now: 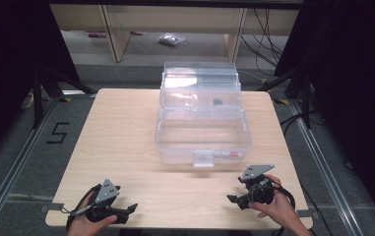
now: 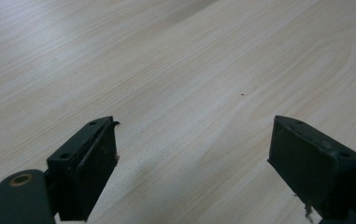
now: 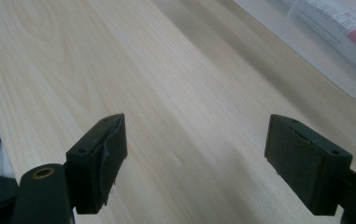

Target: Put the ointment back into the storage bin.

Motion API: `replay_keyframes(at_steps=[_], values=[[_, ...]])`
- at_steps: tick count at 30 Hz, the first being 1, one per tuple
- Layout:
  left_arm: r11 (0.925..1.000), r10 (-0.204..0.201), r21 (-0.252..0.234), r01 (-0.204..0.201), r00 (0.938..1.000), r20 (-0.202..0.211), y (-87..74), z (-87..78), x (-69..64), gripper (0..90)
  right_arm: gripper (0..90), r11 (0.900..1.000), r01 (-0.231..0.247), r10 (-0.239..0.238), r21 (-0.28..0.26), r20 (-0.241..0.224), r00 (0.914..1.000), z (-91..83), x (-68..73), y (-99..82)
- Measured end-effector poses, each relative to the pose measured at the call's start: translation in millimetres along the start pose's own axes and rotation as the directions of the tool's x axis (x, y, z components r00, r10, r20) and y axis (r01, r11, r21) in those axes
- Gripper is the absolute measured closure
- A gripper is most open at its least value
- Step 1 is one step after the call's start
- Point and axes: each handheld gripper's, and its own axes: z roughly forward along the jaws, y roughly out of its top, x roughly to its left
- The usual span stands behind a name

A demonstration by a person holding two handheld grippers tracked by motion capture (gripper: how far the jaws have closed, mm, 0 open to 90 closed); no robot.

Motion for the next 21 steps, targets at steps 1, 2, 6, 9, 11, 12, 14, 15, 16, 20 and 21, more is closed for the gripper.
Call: replay_keyframes(at_steps=[1, 2, 6, 9, 11, 12, 14, 15, 16, 20, 21], values=[[1.0000, 0.001, 0.000, -0.001, 1.0000, 0.000, 0.0, 0.1, 0.1, 14.9, 21.8, 0.9999, -0.012, 0.012, -0.006, -0.006, 0.9999, 0.0, 0.8, -0.5], [1.0000, 0.001, 0.000, -0.001, 1.0000, 0.000, 0.0, 0.1, 0.1, 14.9, 21.4, 1.0000, -0.003, 0.003, -0.005, 0.001, 1.0000, -0.4, 0.2, -1.4], [1.0000, 0.003, 0.000, -0.003, 1.0000, -0.002, 0.1, -0.2, 0.0, 14.9, 20.6, 0.9999, -0.016, 0.016, -0.002, 0.001, 0.9999, -1.5, 2.3, -4.6], [1.0000, 0.006, -0.001, -0.006, 1.0000, -0.002, 0.1, -0.2, -0.2, 14.9, 18.0, 0.9997, -0.022, 0.022, -0.006, 0.004, 0.9998, -2.9, 2.9, -6.7], [1.0000, 0.006, -0.001, -0.006, 1.0000, -0.002, 0.3, 0.1, -0.2, 14.9, 17.3, 0.9993, -0.031, 0.032, -0.018, 0.015, 0.9994, -2.6, 4.2, -9.4], [1.0000, 0.007, -0.001, -0.007, 1.0000, -0.003, 0.3, 0.1, -0.2, 14.9, 17.3, 0.9993, -0.031, 0.032, -0.018, 0.015, 0.9994, -2.6, 4.2, -9.4], [1.0000, 0.010, 0.000, -0.010, 1.0000, -0.002, 0.4, 0.1, -0.2, 14.9, 17.2, 0.9989, -0.047, 0.047, -0.011, 0.018, 0.9987, -2.4, 5.3, -10.8], [1.0000, 0.004, -0.001, -0.004, 1.0000, -0.001, 0.2, 0.3, -0.6, 14.9, 17.1, 0.9992, -0.038, 0.038, -0.014, 0.012, 0.9992, -2.7, 5.2, -11.5], [1.0000, 0.004, 0.003, -0.004, 1.0000, -0.004, 0.4, -0.2, -0.9, 14.9, 17.0, 0.9991, -0.040, 0.040, -0.013, 0.015, 0.9991, -2.7, 5.2, -12.3], [0.9999, 0.014, 0.003, -0.014, 0.9999, -0.004, 0.7, -0.4, -0.5, 14.9, 16.9, 0.9992, -0.040, 0.040, 0.000, 0.019, 0.9990, -3.8, 5.7, -14.4], [0.9999, 0.013, 0.003, -0.013, 0.9999, -0.005, 0.6, -0.4, -0.7, 14.9, 16.9, 0.9995, -0.024, 0.024, -0.020, 0.016, 0.9996, -2.2, 6.3, -16.2]])
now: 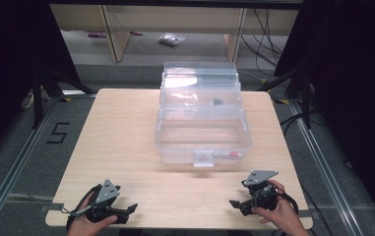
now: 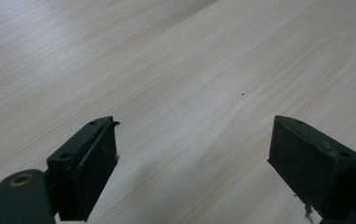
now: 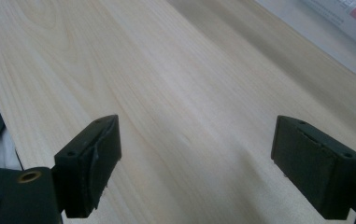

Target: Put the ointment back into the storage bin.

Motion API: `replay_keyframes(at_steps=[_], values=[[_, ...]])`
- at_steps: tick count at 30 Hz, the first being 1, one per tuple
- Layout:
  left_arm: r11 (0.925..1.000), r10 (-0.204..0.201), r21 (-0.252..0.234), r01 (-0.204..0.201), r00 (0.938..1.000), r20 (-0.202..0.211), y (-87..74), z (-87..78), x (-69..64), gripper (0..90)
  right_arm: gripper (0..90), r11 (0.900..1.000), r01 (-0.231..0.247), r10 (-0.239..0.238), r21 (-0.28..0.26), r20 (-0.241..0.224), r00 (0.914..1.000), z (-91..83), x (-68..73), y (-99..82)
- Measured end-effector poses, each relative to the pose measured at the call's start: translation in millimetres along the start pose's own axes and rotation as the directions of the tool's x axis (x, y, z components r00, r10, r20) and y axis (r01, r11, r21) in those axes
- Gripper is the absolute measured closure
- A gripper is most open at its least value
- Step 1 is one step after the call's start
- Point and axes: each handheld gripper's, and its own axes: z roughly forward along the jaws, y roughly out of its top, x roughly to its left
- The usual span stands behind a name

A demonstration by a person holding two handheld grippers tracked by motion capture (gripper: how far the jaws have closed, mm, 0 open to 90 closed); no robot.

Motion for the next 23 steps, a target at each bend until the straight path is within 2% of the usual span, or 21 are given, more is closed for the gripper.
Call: replay_keyframes(at_steps=[5, 6, 8, 9, 12, 14, 16, 21, 23], values=[[1.0000, 0.002, 0.001, -0.002, 1.0000, -0.002, -0.1, -0.1, 0.2, 14.9, 16.8, 0.9996, -0.024, 0.024, 0.016, -0.004, 0.9997, -0.2, 2.5, -1.3], [1.0000, 0.000, -0.001, 0.000, 1.0000, 0.000, 0.0, -0.1, -0.1, 14.9, 16.8, 1.0000, -0.006, 0.006, 0.002, -0.009, 0.9999, 1.0, 2.3, -1.8], [1.0000, 0.003, 0.002, -0.003, 1.0000, -0.003, 0.0, -0.1, 0.1, 14.9, 16.8, 1.0000, -0.002, 0.002, 0.005, -0.006, 1.0000, 1.0, 3.1, -2.1], [1.0000, 0.003, 0.002, -0.003, 1.0000, -0.003, 0.0, -0.1, 0.1, 14.9, 16.8, 0.9997, 0.025, -0.025, 0.009, -0.014, 0.9996, 1.0, 1.1, -1.7], [1.0000, 0.004, 0.002, -0.004, 1.0000, -0.003, 0.1, -0.1, 0.2, 14.9, 16.8, 0.9995, 0.032, -0.032, 0.009, -0.023, 0.9992, 1.7, 1.2, -1.4], [1.0000, 0.004, 0.002, -0.004, 1.0000, -0.003, 0.0, -0.1, 0.1, 14.9, 16.8, 0.9997, 0.002, -0.002, 0.024, -0.005, 1.0000, 0.2, 3.1, -1.5], [1.0000, 0.003, 0.002, -0.003, 1.0000, -0.003, 0.0, -0.1, 0.1, 14.9, 16.8, 0.9999, -0.005, 0.005, 0.016, 0.004, 1.0000, 1.6, 3.8, -1.9], [1.0000, 0.003, 0.002, -0.003, 1.0000, -0.003, 0.1, 0.0, 0.1, 14.9, 16.8, 0.9999, 0.004, -0.004, 0.012, 0.001, 1.0000, 2.4, 2.6, -2.1], [1.0000, 0.005, 0.002, -0.005, 1.0000, -0.004, 0.0, 0.0, 0.2, 14.9, 16.8, 0.9998, -0.008, 0.008, 0.019, 0.000, 1.0000, 2.6, 3.6, -2.2]])
